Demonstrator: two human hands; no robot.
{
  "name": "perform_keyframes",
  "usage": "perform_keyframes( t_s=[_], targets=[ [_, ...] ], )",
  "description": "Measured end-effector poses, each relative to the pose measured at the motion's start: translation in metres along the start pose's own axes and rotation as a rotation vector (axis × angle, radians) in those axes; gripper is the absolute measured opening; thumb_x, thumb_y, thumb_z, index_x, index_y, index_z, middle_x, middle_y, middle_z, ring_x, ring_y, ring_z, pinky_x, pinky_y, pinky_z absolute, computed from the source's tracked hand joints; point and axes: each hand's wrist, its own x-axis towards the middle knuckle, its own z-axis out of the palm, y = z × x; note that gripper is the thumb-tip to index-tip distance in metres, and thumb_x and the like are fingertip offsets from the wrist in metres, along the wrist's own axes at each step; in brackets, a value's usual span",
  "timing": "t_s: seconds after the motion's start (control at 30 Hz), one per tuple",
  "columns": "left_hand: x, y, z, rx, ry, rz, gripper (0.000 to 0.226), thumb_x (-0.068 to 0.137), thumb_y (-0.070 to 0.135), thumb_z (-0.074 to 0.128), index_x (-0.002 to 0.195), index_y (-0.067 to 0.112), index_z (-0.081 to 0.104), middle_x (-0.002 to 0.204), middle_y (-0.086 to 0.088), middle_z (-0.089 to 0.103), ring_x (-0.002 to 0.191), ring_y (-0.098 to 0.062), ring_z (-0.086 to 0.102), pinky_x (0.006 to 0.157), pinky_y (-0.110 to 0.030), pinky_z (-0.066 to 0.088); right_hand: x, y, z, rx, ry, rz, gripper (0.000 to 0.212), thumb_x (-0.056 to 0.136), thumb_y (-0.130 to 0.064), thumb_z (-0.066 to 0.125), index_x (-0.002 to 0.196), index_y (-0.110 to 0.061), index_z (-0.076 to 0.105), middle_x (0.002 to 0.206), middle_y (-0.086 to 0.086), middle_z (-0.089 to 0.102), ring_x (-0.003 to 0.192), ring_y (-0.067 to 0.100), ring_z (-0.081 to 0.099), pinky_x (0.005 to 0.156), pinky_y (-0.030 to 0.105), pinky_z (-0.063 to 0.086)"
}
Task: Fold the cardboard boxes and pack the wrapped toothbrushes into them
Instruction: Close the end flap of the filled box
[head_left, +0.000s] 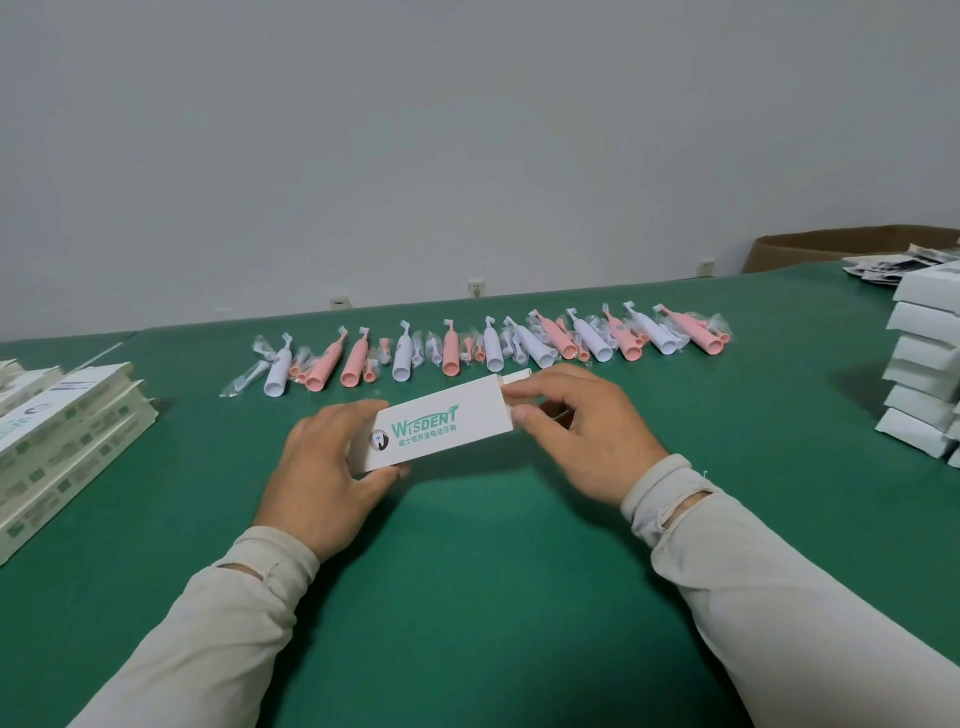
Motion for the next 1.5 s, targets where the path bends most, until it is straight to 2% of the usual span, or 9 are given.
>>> perform_keyframes(
  t_s=[0.27,0.4,0.6,0.73,0.83,1.03,1.27,1.37,1.5],
  targets=[
    [0.0,0.001,-0.001,-0.006,-0.008,-0.027,0.058,0.074,0.03,0.084,0.125,0.036,0.057,0.112,0.017,0.055,0.108,-0.015,0.043,0.091,-0.031,0.034,0.0,-0.003,0.005,0.041,0.082,-0.011,0.03,0.091,-0.028,0.063,0.118,-0.04,0.063,0.106,-0.024,0.059,0.079,-0.002,0.057,0.074,0.006,0.043],
    [0.0,0.001,-0.003,-0.002,0.014,-0.048,0.057,0.075,0.032,0.083,0.126,0.036,0.057,0.111,0.016,0.055,0.107,-0.016,0.042,0.09,-0.032,0.035,0.003,-0.012,0.011,0.469,0.138,0.201,0.025,0.086,-0.024,0.07,0.105,-0.035,0.059,0.096,-0.004,0.069,0.076,0.016,0.067,0.069,0.028,0.058],
    [0.0,0.007,-0.005,0.053,0.013,-0.051,0.059,0.075,0.033,0.083,0.128,0.036,0.057,0.122,0.014,0.058,0.115,-0.02,0.045,0.093,-0.038,0.04,-0.001,-0.012,0.014,0.399,0.143,0.24,0.006,0.088,-0.015,0.073,0.083,-0.019,0.071,0.072,0.001,0.073,0.07,0.024,0.071,0.076,0.045,0.061],
    [-0.001,0.013,-0.009,0.07,0.013,-0.057,0.058,0.076,0.031,0.082,0.129,0.032,0.058,0.124,0.01,0.06,0.117,-0.023,0.047,0.094,-0.041,0.043,-0.001,-0.011,0.016,0.344,0.155,0.19,0.015,0.088,-0.018,0.072,0.076,-0.026,0.073,0.073,-0.01,0.072,0.068,0.006,0.066,0.073,0.025,0.055],
    [-0.002,0.021,-0.012,0.102,0.028,-0.07,0.059,0.077,0.039,0.079,0.131,0.034,0.056,0.125,0.009,0.061,0.115,-0.025,0.05,0.09,-0.044,0.047,-0.001,-0.013,0.02,0.324,0.125,0.158,0.016,0.091,-0.02,0.07,0.096,-0.035,0.072,0.101,-0.018,0.07,0.086,-0.003,0.065,0.079,0.009,0.048],
    [-0.01,0.039,-0.002,-0.093,-0.106,0.031,0.067,0.079,0.019,0.075,0.138,0.035,0.048,0.125,0.013,0.061,0.112,-0.014,0.056,0.093,-0.035,0.045,0.002,-0.022,0.025,0.716,0.314,0.456,0.034,0.097,-0.012,0.06,0.123,-0.032,0.054,0.102,0.006,0.069,0.08,0.013,0.071,0.076,0.028,0.06],
    [-0.012,0.062,0.007,-0.529,-0.049,-0.247,0.05,0.079,0.018,0.081,0.119,0.033,0.055,0.105,0.024,0.061,0.088,0.014,0.061,0.075,-0.012,0.041,-0.024,-0.053,0.01,-0.518,-0.083,-0.259,0.069,0.082,-0.01,0.067,0.144,-0.024,0.043,0.147,0.002,0.04,0.112,0.029,0.056,0.088,0.043,0.051],
    [-0.015,0.084,0.003,-0.621,-0.061,-0.221,0.05,0.079,0.004,0.078,0.117,0.029,0.056,0.109,0.014,0.065,0.087,0.012,0.062,0.073,-0.01,0.045,-0.036,-0.07,0.015,-0.747,-0.206,-0.371,0.05,0.087,-0.014,0.062,0.137,-0.017,0.054,0.136,0.009,0.053,0.099,0.034,0.058,0.072,0.041,0.051],
    [-0.02,0.124,-0.009,-0.801,-0.211,-0.022,0.055,0.077,0.007,0.079,0.122,0.031,0.057,0.116,0.012,0.07,0.083,0.011,0.061,0.075,-0.003,0.045,-0.047,-0.086,-0.024,-0.95,0.087,-0.445,0.024,0.094,-0.019,0.053,0.11,-0.021,0.07,0.098,-0.001,0.068,0.066,0.023,0.06,0.05,0.033,0.035]
  ],
)
